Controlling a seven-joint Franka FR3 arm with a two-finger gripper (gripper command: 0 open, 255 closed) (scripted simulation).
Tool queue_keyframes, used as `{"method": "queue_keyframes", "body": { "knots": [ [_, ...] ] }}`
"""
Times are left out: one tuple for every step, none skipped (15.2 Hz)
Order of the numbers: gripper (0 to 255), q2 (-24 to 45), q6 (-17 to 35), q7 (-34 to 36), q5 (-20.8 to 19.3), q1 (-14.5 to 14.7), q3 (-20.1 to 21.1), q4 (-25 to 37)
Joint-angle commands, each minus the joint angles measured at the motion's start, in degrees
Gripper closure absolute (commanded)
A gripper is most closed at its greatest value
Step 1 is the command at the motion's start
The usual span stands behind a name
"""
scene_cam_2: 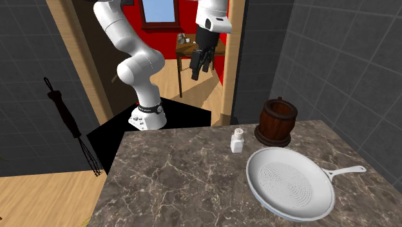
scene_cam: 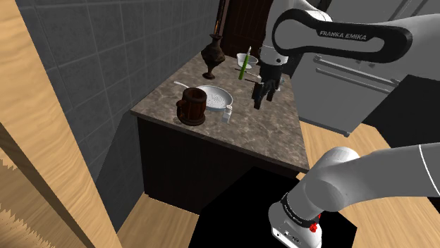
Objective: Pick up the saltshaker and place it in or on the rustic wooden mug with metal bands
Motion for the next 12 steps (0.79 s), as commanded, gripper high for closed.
{"method": "queue_keyframes", "body": {
  "knots": [
    [0, 4.41, 3.21, -0.42, -0.41, 0.00, -0.44, 0.74],
    [0, 6.72, 4.49, -0.65, -0.58, 0.01, -0.63, 1.52],
    [0, 9.04, 5.72, -0.88, -0.73, 0.02, -0.83, 2.37],
    [0, 11.37, 6.89, -1.10, -0.87, 0.03, -1.02, 3.30],
    [0, 13.71, 7.99, -1.34, -0.99, 0.04, -1.20, 4.30],
    [0, 16.07, 9.02, -1.57, -1.09, 0.04, -1.36, 5.38],
    [0, 18.43, 9.99, -1.81, -1.17, 0.03, -1.51, 6.53],
    [0, 20.79, 10.90, -2.05, -1.24, 0.02, -1.65, 7.76],
    [0, 23.16, 11.73, -2.29, -1.29, 0.00, -1.78, 9.06],
    [0, 25.53, 12.50, -2.54, -1.33, -0.02, -1.89, 10.43],
    [0, 27.90, 13.19, -2.79, -1.35, -0.06, -1.99, 11.87],
    [0, 30.28, 13.82, -3.04, -1.36, -0.10, -2.08, 13.38]
  ]
}}
